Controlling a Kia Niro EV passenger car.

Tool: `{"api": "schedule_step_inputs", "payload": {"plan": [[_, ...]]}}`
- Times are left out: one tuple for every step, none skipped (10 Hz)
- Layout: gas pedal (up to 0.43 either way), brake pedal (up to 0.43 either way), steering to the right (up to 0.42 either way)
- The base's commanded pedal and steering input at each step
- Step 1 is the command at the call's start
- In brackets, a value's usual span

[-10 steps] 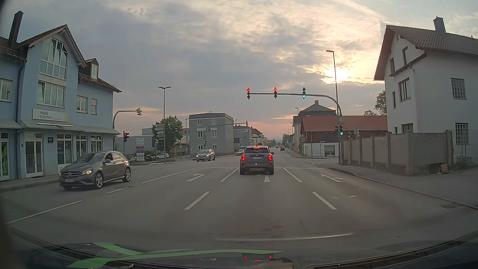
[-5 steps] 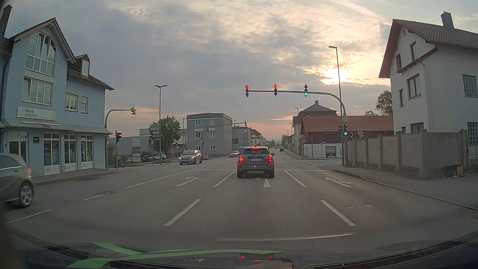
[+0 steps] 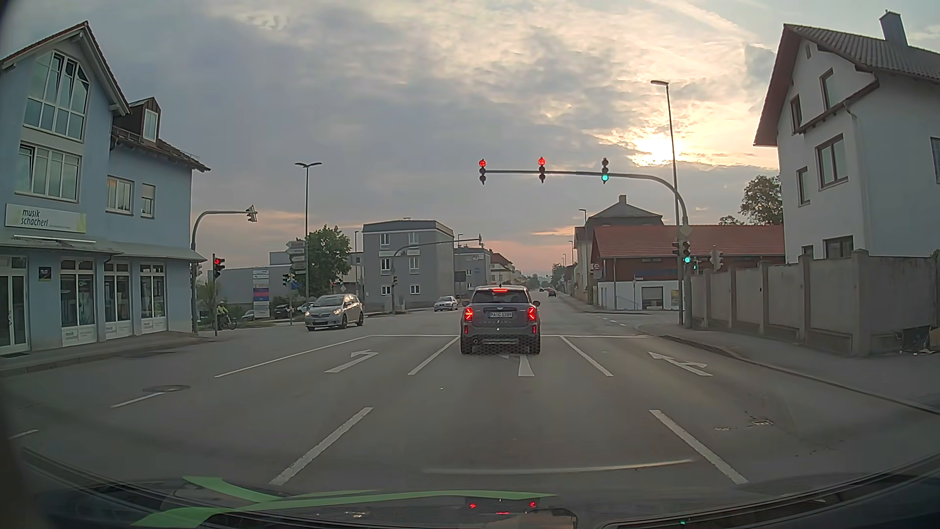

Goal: Follow the waypoints while adhering to traffic rules and regulations

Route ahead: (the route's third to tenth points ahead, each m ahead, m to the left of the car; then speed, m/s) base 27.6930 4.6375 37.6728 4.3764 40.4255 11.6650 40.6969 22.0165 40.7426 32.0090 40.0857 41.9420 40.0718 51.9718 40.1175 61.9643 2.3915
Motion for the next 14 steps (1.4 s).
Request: {"api": "schedule_step_inputs", "payload": {"plan": [[0.0,0.128,0.007],[0.0,0.128,0.005],[0.0,0.122,0.001],[0.0,0.11,-0.002],[0.0,0.085,-0.003],[0.0,0.079,-0.003],[0.0,0.073,-0.003],[0.0,0.073,-0.003],[0.0,0.055,-0.003],[0.0,0.0,-0.003],[0.0,0.0,-0.003],[0.0,0.018,-0.003],[0.0,0.024,-0.003],[0.0,0.006,-0.003]]}}
